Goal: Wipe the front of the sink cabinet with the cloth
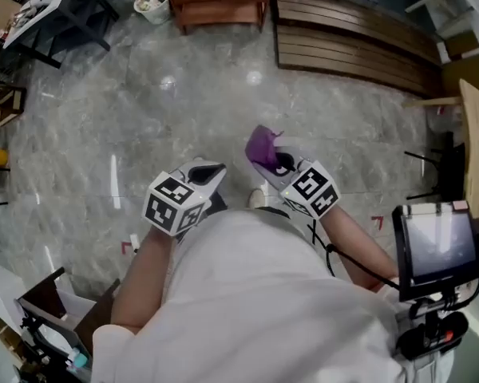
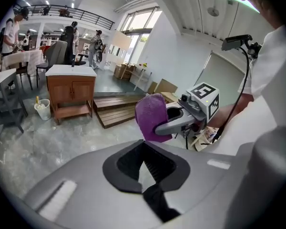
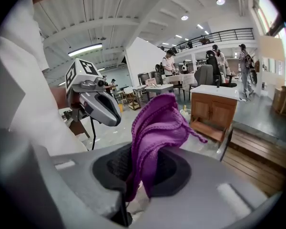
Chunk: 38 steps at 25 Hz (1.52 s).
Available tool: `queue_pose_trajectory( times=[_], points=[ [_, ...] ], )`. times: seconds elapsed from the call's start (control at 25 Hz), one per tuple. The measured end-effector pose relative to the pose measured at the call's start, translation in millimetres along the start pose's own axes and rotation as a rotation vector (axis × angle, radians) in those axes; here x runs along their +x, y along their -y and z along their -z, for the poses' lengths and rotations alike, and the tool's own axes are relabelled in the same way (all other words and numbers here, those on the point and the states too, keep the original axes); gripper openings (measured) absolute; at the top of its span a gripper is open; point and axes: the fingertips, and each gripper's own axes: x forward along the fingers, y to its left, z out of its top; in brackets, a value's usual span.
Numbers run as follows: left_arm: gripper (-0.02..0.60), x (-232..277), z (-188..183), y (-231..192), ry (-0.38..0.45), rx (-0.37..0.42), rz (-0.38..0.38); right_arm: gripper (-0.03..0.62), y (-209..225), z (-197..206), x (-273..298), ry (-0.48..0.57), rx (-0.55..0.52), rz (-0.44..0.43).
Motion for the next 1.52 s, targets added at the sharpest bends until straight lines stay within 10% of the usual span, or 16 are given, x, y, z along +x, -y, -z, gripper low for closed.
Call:
queue_pose_trajectory(
  times=[0.68, 1.52],
  points=[
    [0.006, -38, -87, -217, -0.029, 0.036, 0.082, 0.083, 82, -153, 154, -0.034, 0.019, 0.050],
    [0.006, 60, -259, -414, -0.050, -0.070, -0.034, 0.083, 356, -231, 280, -0.119, 0.000, -0.099]
  ],
)
